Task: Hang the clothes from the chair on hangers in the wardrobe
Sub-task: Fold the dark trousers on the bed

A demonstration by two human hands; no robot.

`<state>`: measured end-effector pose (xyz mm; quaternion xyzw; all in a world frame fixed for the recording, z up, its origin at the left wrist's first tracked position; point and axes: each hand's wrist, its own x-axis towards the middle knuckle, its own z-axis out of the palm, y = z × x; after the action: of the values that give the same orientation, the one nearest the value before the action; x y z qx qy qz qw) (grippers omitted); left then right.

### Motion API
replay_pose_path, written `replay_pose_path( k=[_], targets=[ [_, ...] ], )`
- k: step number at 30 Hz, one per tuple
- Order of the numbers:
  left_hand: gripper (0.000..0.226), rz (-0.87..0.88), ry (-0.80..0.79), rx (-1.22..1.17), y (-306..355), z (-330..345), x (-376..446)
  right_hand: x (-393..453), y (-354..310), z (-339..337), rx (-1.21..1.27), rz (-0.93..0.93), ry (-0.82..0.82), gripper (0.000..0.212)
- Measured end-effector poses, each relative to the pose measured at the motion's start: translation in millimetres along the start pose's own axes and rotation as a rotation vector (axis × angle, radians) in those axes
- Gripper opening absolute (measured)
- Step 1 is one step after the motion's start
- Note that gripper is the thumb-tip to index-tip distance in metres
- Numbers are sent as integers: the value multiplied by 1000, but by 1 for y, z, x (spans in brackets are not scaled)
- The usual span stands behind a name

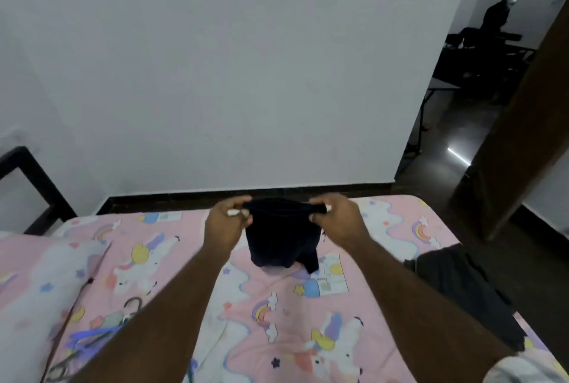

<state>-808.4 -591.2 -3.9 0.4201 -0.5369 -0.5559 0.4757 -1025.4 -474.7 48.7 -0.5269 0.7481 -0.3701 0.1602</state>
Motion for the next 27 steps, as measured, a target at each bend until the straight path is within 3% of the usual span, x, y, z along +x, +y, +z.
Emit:
replay_pose_path(
  k=[6, 17, 22, 27],
  targets=[
    [39, -190, 9, 92, -87, -33, -87, -91, 50, 48, -9, 156, -169, 35],
    [32, -272, 66, 98, -108, -38, -183, -181, 79, 61, 36, 222, -220, 34],
    [35, -288, 38, 139, -110, -34, -194, -188, 88, 62, 38, 273, -261, 35],
    [34, -324, 34, 165, -117, -29, -142, -144, 90, 73, 26, 298, -247, 37]
  ],
)
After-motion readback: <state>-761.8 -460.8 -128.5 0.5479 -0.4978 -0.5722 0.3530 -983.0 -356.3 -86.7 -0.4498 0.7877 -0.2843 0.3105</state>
